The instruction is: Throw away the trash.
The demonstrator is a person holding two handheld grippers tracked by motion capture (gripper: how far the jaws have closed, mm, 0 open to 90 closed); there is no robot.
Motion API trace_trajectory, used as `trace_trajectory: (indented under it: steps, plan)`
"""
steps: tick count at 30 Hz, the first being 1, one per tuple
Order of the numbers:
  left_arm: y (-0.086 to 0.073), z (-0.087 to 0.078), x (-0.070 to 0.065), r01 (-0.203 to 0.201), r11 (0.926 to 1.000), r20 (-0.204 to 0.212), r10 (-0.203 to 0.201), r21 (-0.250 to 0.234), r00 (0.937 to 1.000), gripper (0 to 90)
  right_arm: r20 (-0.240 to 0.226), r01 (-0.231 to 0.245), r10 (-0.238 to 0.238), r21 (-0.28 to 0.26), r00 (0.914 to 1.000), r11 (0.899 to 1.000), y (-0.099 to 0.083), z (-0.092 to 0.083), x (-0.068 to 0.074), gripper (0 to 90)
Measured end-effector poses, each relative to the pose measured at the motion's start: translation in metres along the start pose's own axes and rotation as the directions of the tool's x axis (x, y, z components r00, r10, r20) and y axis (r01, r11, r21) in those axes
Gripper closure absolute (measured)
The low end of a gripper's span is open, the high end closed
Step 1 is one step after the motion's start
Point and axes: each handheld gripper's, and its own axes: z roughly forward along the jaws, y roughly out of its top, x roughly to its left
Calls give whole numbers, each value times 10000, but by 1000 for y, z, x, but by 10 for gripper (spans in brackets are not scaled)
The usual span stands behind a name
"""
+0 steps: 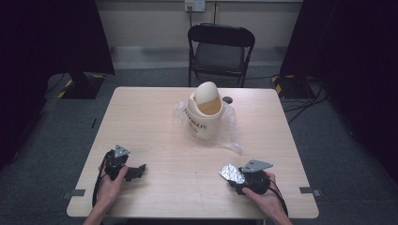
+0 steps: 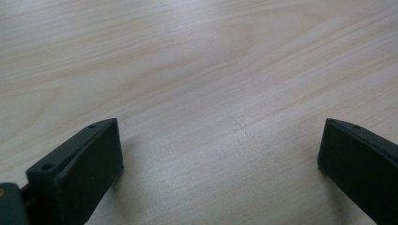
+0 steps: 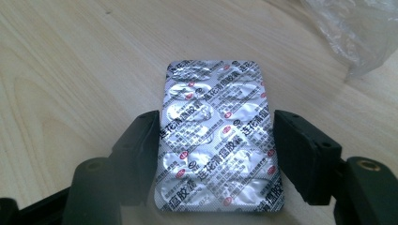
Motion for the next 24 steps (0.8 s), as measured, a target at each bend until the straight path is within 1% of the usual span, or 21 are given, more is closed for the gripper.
trace_trajectory:
  steps: [2, 5, 7, 9, 14, 15, 17, 20, 21, 22, 24]
  plan:
    - [0, 0, 0, -5, 10000, -1, 5, 3, 10000, 0, -93, -181, 180, -8, 9998, 9998, 1, 0, -2, 343]
    - [0, 0, 0, -2, 10000, -4, 2, 2, 10000, 0, -151, -288, 286, -141, 9995, 9995, 3, -1, -5, 343]
    - [0, 0, 0, 3, 10000, -3, -3, 3, 10000, 0, -125, -190, 188, -172, 9997, 9997, 4, -2, -5, 343]
    - [0, 0, 0, 26, 10000, 8, -26, -3, 10000, 0, -212, -337, 332, -253, 9992, 9991, 5, -3, -7, 343]
    - [0, 0, 0, -73, 10000, -5, 73, 51, 10000, 0, -291, -421, 412, -304, 9987, 9987, 8, -4, -9, 343]
    - [0, 0, 0, -93, 9999, -5, 93, 52, 10000, 0, -392, -459, 444, -369, 9982, 9983, 11, -5, -10, 343]
    - [0, 0, 0, -45, 10000, 16, 45, 30, 10000, 1, -401, -568, 550, -461, 9977, 9973, 14, -6, -12, 343]
    - [0, 0, 0, -53, 10000, 3, 53, 33, 10000, 1, -416, -591, 570, -518, 9975, 9969, 21, -5, -14, 343]
    - [0, 0, 0, -47, 10000, 18, 47, 29, 10000, 1, -446, -573, 549, -555, 9975, 9968, 23, -6, -15, 343]
    - [0, 0, 0, -49, 10000, 19, 49, 30, 10000, 1, -514, -657, 625, -628, 9967, 9959, 25, -7, -15, 343]
    - [0, 0, 0, -46, 10000, 21, 46, 30, 10000, 1, -450, -505, 474, -705, 9979, 9962, 30, -10, -14, 343]
